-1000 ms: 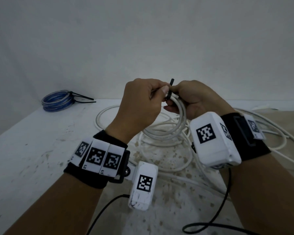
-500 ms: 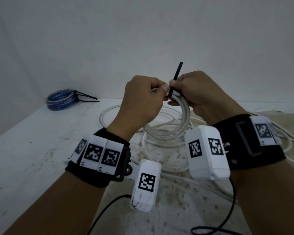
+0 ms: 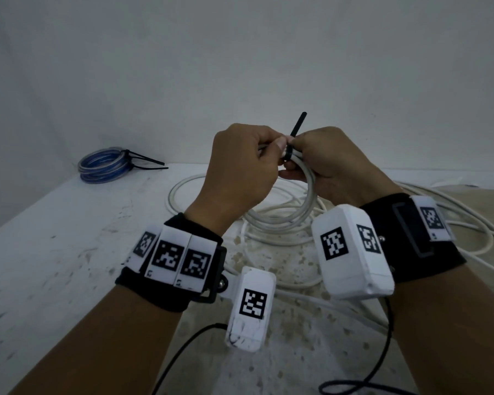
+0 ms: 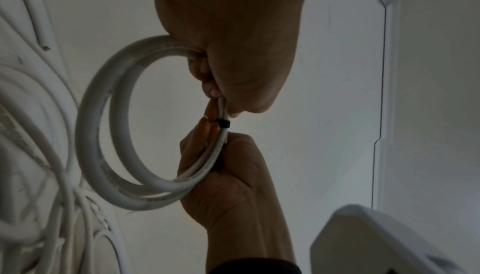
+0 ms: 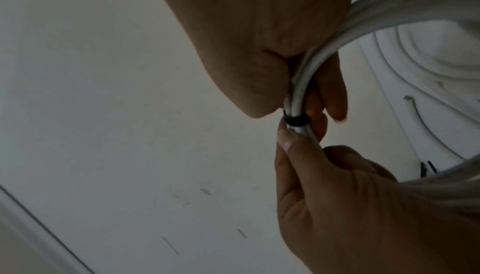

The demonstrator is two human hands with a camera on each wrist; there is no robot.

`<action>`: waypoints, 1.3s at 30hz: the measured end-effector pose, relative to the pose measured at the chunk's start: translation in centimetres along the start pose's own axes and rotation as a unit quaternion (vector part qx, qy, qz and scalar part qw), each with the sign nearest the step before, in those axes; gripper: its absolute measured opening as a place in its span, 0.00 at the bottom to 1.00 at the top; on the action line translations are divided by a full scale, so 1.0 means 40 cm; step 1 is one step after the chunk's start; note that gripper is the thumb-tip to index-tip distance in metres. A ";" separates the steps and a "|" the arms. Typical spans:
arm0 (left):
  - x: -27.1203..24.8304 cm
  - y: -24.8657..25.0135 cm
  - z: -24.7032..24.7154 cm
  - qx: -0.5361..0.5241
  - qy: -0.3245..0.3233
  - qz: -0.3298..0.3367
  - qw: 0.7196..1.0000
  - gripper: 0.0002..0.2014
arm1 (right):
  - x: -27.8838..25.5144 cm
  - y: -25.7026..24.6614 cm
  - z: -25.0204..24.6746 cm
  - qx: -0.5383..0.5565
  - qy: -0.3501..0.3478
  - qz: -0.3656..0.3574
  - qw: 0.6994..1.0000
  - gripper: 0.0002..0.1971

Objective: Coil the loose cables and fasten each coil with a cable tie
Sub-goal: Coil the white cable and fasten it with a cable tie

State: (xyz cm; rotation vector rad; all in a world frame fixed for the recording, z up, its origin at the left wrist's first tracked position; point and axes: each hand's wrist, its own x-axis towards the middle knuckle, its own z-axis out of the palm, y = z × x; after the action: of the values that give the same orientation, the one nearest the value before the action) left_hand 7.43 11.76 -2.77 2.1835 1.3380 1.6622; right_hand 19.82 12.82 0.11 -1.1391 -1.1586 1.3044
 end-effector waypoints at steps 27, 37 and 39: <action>0.015 0.020 -0.202 -0.086 -0.030 -0.166 0.982 0.08 | -0.026 -0.057 0.084 -0.040 -0.117 -0.012 0.992 0.16; -0.103 0.014 -0.301 -0.425 0.126 -0.325 0.835 0.13 | -0.098 -0.058 0.242 0.206 -0.060 0.022 0.976 0.17; -0.111 0.008 -0.322 -0.420 0.157 -0.344 0.825 0.13 | -0.113 -0.048 0.262 0.103 -0.054 -0.005 0.993 0.19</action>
State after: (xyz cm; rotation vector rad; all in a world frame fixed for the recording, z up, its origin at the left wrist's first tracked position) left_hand -3.02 3.25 -0.68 0.8257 0.9498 1.8009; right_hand 9.77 7.90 3.14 -0.9206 -1.0772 1.4574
